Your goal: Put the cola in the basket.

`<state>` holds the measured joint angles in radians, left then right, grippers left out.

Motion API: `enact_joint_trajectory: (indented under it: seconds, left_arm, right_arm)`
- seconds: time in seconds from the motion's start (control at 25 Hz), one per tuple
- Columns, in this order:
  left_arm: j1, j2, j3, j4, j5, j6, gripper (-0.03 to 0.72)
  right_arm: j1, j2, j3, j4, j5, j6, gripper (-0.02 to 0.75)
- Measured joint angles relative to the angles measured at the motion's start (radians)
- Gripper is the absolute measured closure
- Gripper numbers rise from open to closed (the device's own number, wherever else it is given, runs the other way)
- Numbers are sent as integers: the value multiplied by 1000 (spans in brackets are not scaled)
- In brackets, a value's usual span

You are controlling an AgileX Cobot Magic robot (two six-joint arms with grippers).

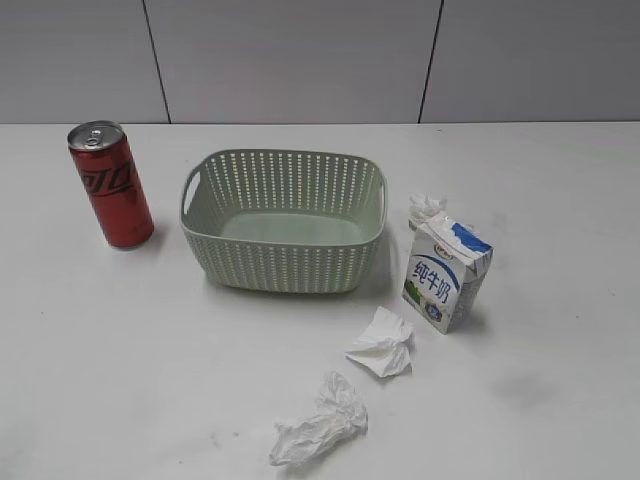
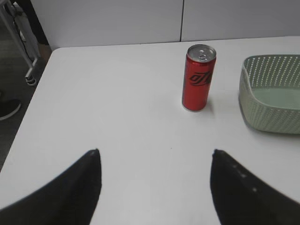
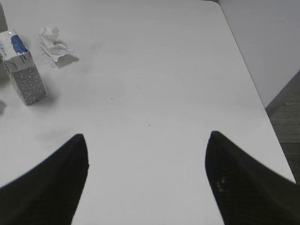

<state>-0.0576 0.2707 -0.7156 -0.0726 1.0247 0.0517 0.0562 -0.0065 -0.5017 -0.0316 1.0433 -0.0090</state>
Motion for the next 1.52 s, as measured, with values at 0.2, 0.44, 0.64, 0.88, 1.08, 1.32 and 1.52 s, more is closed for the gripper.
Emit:
enact_joint_trajectory:
  seconds: [0.2, 0.44, 0.64, 0.88, 1.08, 1.32, 1.52]
  left_arm:
    - [0, 168, -81, 0, -1, 0, 136]
    - [0, 404, -184, 3, -3, 7, 131]
    - [0, 592, -278, -5, -5, 9, 66]
    - [-10, 858, -429, -98, 3, 66, 52]
    - [-83, 1067, -569, -56, 47, 78, 52]
    - [-183, 1289, -714, 5, 52, 79, 52]
    - [-203, 1436, -823, 29, 48, 80, 52]
  right_arm:
    - [0, 0, 0, 0, 0, 0, 150]
    - [0, 0, 0, 0, 0, 0, 150]
    - [0, 0, 0, 0, 0, 0, 150]
    - [0, 0, 0, 0, 0, 0, 150]
    - [0, 0, 0, 0, 0, 0, 150]
    - [0, 0, 0, 0, 0, 0, 150]
    - [0, 0, 0, 0, 0, 0, 150]
